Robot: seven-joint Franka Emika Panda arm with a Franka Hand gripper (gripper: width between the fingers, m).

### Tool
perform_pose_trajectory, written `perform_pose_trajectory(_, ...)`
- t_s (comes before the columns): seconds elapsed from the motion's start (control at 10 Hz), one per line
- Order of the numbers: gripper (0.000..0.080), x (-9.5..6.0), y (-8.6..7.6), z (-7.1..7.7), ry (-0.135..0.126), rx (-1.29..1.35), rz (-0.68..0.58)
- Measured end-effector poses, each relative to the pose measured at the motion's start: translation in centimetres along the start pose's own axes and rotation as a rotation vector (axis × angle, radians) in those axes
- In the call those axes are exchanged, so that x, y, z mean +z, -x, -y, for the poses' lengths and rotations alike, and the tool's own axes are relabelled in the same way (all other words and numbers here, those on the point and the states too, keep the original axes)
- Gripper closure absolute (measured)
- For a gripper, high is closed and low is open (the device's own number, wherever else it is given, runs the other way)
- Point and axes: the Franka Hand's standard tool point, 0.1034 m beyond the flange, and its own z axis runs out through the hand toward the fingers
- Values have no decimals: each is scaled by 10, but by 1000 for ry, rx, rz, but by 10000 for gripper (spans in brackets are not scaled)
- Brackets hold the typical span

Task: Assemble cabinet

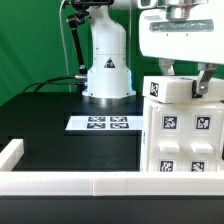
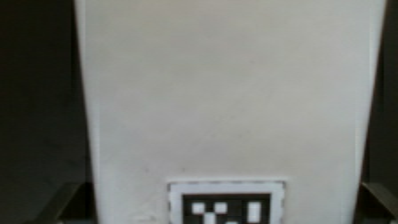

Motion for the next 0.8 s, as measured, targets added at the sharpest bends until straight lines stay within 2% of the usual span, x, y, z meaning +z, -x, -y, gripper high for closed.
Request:
perform_pose_trajectory(0.6,239,0,1,0,-4,453,17)
perform_pose_trajectory(0.8,239,0,0,0,-6,513,35)
